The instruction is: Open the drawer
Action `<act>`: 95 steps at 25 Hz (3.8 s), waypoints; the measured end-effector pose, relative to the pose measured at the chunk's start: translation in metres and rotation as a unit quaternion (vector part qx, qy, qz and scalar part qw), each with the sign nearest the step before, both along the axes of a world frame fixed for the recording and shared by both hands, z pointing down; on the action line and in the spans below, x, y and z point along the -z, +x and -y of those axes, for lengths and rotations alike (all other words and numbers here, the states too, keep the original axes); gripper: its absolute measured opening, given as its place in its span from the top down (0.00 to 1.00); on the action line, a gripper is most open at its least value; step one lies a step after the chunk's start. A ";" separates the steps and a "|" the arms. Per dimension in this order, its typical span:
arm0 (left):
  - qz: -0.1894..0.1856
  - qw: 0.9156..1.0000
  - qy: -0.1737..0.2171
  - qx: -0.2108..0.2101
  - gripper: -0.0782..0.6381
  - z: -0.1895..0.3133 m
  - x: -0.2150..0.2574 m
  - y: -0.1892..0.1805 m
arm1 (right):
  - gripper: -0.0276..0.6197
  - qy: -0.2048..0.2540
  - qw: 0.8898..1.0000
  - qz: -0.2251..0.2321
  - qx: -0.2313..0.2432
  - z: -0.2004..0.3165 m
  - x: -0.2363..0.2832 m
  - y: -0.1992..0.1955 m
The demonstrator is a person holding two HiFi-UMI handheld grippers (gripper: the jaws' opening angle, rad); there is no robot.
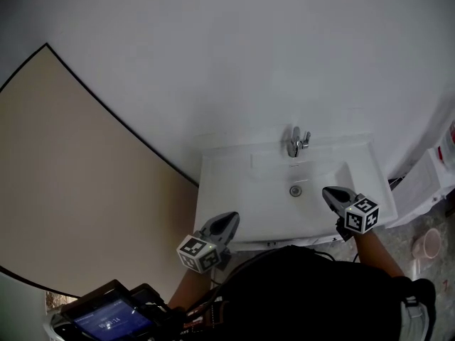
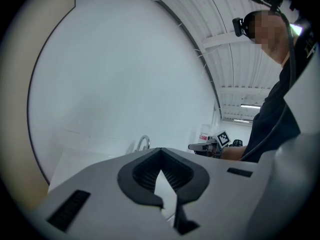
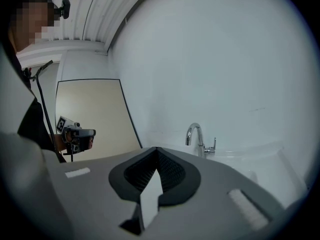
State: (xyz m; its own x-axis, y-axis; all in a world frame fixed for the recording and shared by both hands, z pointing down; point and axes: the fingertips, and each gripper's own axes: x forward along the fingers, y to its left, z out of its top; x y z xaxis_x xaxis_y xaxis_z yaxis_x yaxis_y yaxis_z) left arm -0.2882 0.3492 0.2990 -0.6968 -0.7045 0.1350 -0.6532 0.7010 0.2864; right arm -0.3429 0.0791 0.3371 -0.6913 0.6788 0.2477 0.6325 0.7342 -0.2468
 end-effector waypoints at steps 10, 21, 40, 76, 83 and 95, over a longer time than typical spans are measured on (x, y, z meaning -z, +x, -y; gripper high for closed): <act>0.004 0.999 0.006 -0.039 0.90 -0.055 0.008 -0.060 | 0.96 0.012 0.999 0.009 -0.034 -0.055 0.018 -0.039; 0.010 0.996 0.024 -0.091 0.90 -0.128 0.012 -0.120 | 0.96 0.031 0.995 0.002 -0.090 -0.120 0.022 -0.068; -0.009 1.000 0.019 -0.022 0.90 -0.109 -0.016 -0.152 | 0.96 0.030 0.999 -0.010 -0.002 -0.119 0.004 -0.138; -0.064 0.987 0.018 -0.144 0.90 -0.058 -0.067 -0.243 | 0.96 0.034 0.998 -0.056 -0.022 -0.136 -0.027 -0.199; -0.066 0.989 0.028 -0.133 0.90 -0.023 -0.059 -0.221 | 0.96 0.027 0.999 -0.042 -0.006 -0.113 -0.026 -0.187; -0.043 0.995 0.002 -0.092 0.90 -0.019 -0.031 -0.238 | 0.96 0.002 1.000 -0.025 -0.001 -0.088 -0.021 -0.199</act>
